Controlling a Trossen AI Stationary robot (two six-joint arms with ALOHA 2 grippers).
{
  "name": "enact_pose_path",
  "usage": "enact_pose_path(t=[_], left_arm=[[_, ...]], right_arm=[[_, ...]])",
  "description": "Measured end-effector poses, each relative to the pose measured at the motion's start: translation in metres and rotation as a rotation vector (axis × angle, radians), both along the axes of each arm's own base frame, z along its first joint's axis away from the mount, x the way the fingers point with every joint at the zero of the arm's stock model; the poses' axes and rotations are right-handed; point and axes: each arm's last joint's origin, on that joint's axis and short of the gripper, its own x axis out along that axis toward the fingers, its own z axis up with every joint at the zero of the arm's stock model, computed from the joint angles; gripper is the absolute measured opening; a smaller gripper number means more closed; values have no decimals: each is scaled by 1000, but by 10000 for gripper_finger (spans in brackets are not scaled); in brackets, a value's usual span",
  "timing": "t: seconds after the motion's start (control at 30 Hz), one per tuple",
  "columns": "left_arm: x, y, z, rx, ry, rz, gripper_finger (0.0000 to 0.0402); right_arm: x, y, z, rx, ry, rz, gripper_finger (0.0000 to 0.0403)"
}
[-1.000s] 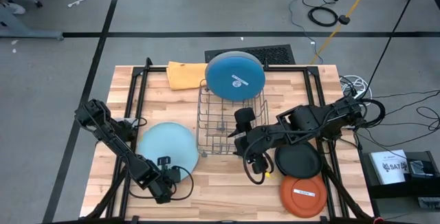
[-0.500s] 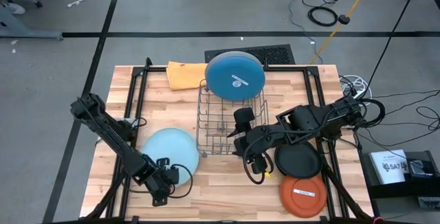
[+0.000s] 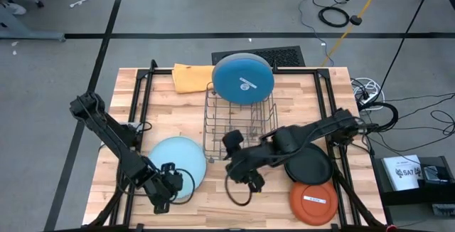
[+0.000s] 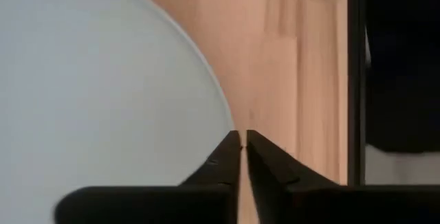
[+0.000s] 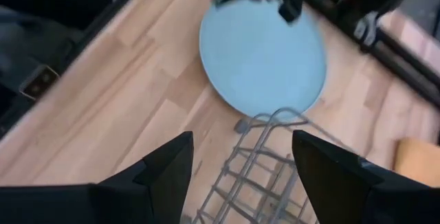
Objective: Sort dishes
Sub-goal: Put the light blue plate into the dish rack
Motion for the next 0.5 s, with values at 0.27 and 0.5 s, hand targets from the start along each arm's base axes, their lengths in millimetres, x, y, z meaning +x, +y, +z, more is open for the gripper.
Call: enact_pose_path(t=[0.27,0.5], left_arm=[[-9,-23,-25,-6,111,-43,171],[-27,-24,-33,84,212,-28,221]], right_arm=[[10,3,-16,24,48,-33,242],[9,5,-12,42,22,-38,242]])
